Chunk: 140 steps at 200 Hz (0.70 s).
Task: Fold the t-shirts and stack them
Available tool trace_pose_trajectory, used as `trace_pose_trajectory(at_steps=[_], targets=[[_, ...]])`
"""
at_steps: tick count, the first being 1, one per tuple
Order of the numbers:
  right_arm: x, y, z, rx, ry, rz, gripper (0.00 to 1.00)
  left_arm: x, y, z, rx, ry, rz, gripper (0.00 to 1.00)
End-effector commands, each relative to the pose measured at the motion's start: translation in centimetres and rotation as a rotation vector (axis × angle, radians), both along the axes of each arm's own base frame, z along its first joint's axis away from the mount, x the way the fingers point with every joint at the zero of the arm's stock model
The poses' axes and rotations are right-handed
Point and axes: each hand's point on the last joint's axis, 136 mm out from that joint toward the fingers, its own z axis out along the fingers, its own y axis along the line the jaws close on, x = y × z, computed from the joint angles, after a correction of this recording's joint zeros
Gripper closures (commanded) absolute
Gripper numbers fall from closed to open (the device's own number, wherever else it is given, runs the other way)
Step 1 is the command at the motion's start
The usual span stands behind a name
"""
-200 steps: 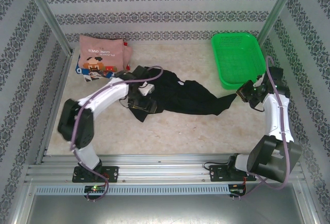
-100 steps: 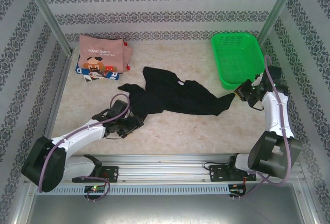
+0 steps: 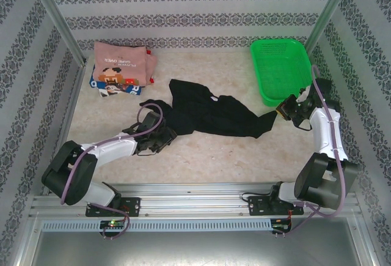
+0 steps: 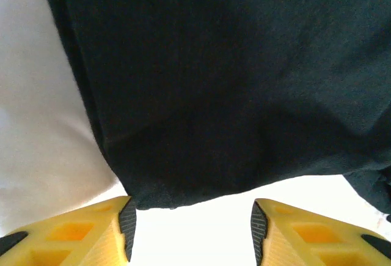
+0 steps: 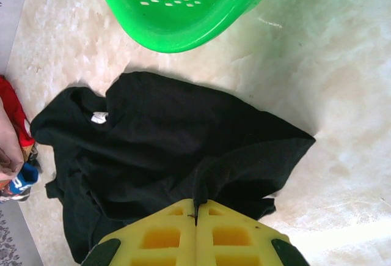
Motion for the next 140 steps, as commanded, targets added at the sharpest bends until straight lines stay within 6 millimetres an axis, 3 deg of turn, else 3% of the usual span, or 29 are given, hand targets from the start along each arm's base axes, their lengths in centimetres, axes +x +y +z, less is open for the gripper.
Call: trace_pose_trajectory(at_steps=[1, 78, 140], targets=[[0.6, 0.5, 0.7, 0.004, -0.031, 0.034, 1.0, 0.9, -0.8, 0.5, 0.009, -0.035, -0.004, 0.48], [0.7, 0.5, 0.7, 0.003, -0.03, 0.036, 1.0, 0.3, -0.4, -1.5, 0.133, 0.016, -0.039, 0.59], [0.8, 0.5, 0.7, 0.005, -0.03, 0.036, 1.0, -0.6, 0.9, -3.3, 0.288, 0.125, -0.107, 0.68]])
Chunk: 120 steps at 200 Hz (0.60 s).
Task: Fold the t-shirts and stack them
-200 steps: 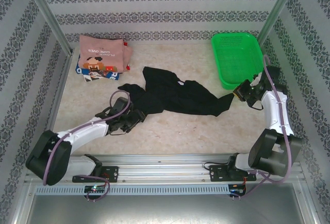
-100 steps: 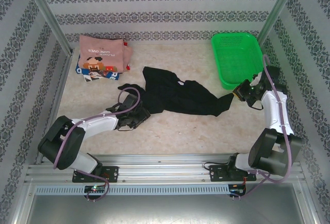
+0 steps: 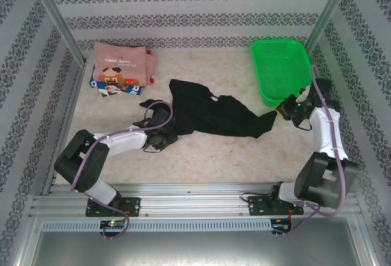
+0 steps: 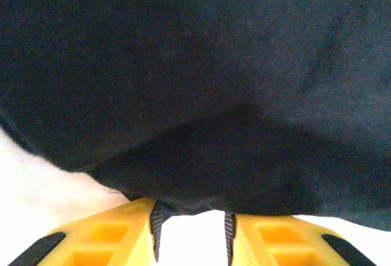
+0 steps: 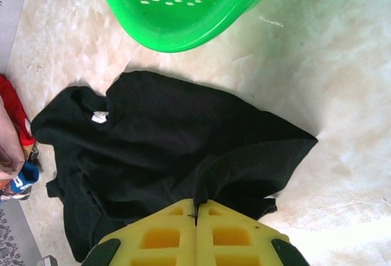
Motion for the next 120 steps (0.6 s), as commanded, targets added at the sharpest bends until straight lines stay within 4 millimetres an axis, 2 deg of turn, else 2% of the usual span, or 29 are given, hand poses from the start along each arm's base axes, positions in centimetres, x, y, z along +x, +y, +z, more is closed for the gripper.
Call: trace_pose_trajectory(at_steps=[1, 54, 74, 87, 120], targets=[[0.7, 0.4, 0.8, 0.001, -0.032, 0.034, 1.0, -1.3, 1.2, -1.6, 0.123, 0.074, -0.057, 0.68], [0.8, 0.4, 1.0, -0.003, -0.038, 0.032, 1.0, -1.7, 2.2, -2.2, 0.242, 0.145, -0.146, 0.83], [0.8, 0.4, 1.0, -0.003, -0.04, 0.032, 1.0, -1.5, 2.3, -2.1, 0.273, 0.158, -0.188, 0.93], [0.7, 0.4, 1.1, -0.006, -0.041, 0.032, 1.0, -1.2, 2.5, -1.4, 0.297, 0.147, -0.215, 1.0], [0.5, 0.2, 1.3, -0.007, -0.051, 0.027, 1.0, -0.6, 3.4, 2.0, 0.363, 0.099, -0.272, 1.0]])
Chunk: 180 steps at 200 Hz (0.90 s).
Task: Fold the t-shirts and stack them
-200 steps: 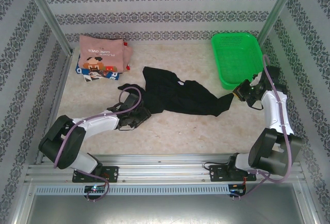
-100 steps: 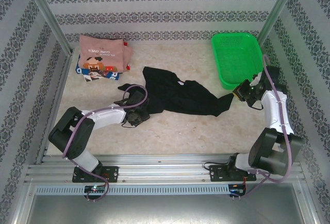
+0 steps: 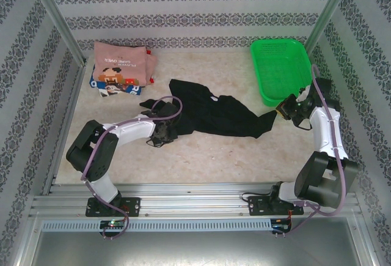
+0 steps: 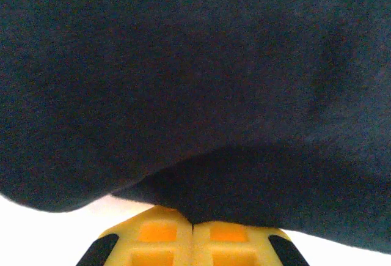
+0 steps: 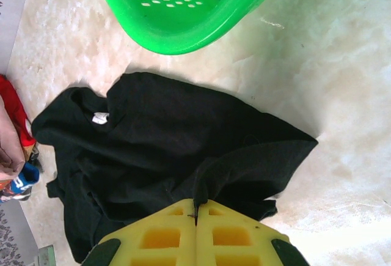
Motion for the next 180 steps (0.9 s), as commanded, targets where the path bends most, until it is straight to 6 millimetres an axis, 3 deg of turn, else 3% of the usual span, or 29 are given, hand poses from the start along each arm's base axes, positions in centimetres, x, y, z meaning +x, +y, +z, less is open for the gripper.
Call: trace_pose_trajectory(at_steps=[1, 30, 73, 109, 127, 180], targets=[[0.4, 0.3, 1.3, -0.007, -0.052, 0.026, 1.0, -0.9, 2.1, 2.2, 0.125, 0.008, -0.087, 1.0], [0.6, 0.3, 3.0, 0.028, -0.11, 0.02, 1.0, -0.4, 4.4, 8.5, 0.137, -0.126, -0.058, 1.0], [2.7, 1.9, 9.2, 0.189, -0.294, 0.038, 1.0, 0.6, 9.3, 21.1, 0.123, -0.415, 0.043, 1.0], [4.4, 2.6, 16.6, 0.282, -0.464, 0.045, 1.0, 2.6, 11.4, 31.0, 0.125, -0.644, 0.057, 1.0], [4.7, 2.9, 21.5, 0.302, -0.581, 0.059, 1.0, 3.6, 11.9, 35.4, 0.128, -0.741, 0.043, 1.0], [2.2, 4.1, 36.9, 0.288, -0.916, 0.115, 1.0, 6.0, 14.8, 46.6, 0.212, -0.992, 0.039, 1.0]])
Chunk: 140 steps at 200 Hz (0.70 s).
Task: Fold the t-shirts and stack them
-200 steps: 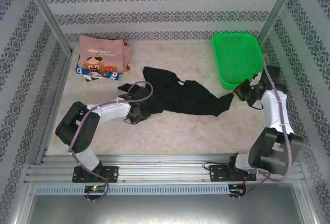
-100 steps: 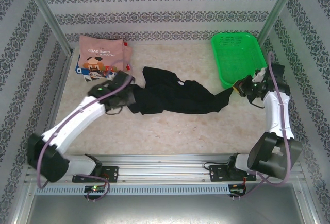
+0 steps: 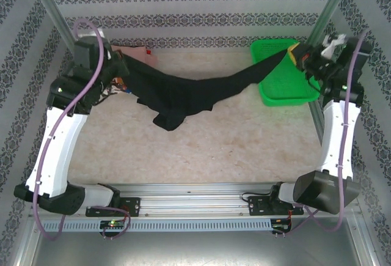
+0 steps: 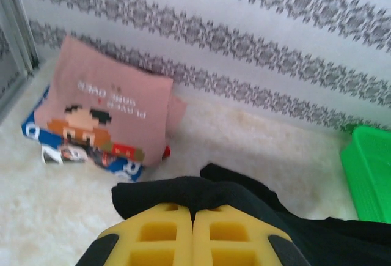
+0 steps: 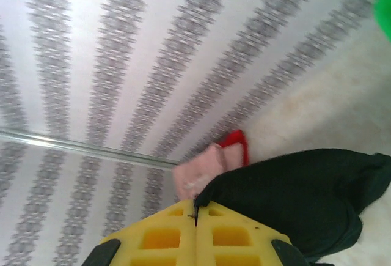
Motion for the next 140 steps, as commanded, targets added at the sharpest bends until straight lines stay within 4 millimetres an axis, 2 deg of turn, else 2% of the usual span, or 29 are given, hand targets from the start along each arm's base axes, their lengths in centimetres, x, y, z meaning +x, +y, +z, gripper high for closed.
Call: trace_pose_trajectory(at_steps=[1, 17, 34, 75, 108, 124, 140], targets=[[-3.0, 1.5, 9.7, -0.008, -0.24, 0.034, 1.0, 0.1, 2.1, 4.5, 0.115, -0.095, 0.011, 1.0], [-4.6, 1.8, 13.7, -0.036, -0.334, 0.029, 1.0, 0.2, 3.0, 8.0, 0.149, -0.177, 0.029, 1.0], [-6.2, 2.1, 17.0, -0.056, -0.41, 0.022, 1.0, 0.2, 3.5, 11.3, 0.186, -0.263, 0.035, 1.0], [-10.2, 3.2, 23.0, -0.11, -0.577, 0.007, 1.0, -1.4, 3.6, 17.9, 0.216, -0.476, 0.027, 1.0], [-11.4, 3.4, 25.0, -0.116, -0.613, 0.006, 1.0, -2.8, 3.5, 20.3, 0.223, -0.563, 0.015, 1.0], [-11.8, 3.6, 25.0, -0.124, -0.618, 0.017, 1.0, -3.2, 2.7, 20.4, 0.219, -0.578, -0.037, 1.0], [-12.3, 4.0, 24.9, -0.14, -0.626, 0.027, 1.0, -4.0, 2.7, 20.2, 0.222, -0.59, -0.042, 1.0]])
